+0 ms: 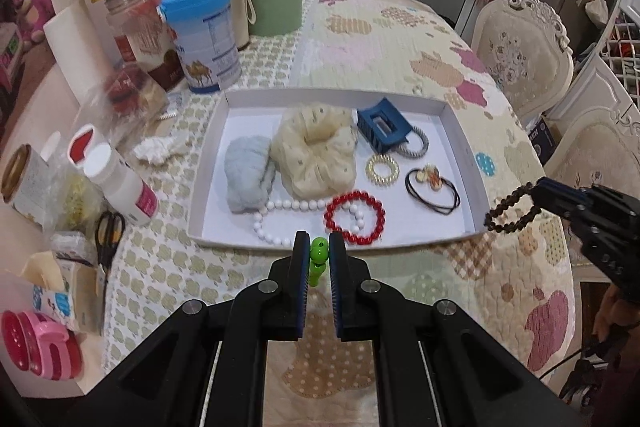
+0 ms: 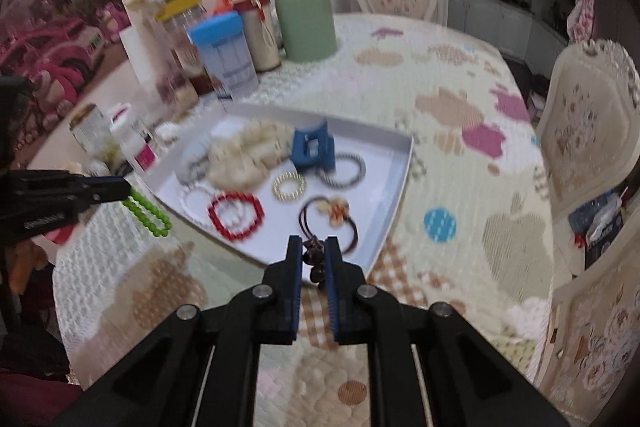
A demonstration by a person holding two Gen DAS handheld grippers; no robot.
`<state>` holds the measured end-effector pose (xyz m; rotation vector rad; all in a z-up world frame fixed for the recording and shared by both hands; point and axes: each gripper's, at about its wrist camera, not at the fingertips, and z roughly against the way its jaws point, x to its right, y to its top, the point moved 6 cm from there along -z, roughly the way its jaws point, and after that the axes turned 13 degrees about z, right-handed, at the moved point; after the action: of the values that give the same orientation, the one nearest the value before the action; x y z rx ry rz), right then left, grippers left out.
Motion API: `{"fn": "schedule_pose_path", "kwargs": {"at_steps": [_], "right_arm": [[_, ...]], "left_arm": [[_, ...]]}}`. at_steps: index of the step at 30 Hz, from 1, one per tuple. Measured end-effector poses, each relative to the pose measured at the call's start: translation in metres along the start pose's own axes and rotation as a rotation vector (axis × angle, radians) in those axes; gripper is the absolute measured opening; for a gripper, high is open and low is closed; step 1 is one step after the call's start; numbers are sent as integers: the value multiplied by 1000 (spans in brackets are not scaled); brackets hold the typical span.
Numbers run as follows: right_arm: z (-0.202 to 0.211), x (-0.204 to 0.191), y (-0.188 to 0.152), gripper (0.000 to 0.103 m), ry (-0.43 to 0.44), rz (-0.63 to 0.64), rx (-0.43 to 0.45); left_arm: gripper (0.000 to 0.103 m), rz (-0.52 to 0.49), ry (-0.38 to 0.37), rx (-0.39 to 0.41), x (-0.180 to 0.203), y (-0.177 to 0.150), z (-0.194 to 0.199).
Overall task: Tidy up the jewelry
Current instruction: 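Carry the green and brown bracelets into the tray while both grippers open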
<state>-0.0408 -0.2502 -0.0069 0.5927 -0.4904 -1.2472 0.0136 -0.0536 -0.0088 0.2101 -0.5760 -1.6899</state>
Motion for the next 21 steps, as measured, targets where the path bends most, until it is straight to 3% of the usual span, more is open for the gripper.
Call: {"fn": "schedule_pose_path", "kwargs": {"at_steps": [9,21], "right_arm": [[12,-9,34,11,16,32,47],[-10,-26,53,11,55,48,35]], "left_arm": [[1,-7,29,38,-2,22,4],[1,5,64,46,-10,45,-11]]}}
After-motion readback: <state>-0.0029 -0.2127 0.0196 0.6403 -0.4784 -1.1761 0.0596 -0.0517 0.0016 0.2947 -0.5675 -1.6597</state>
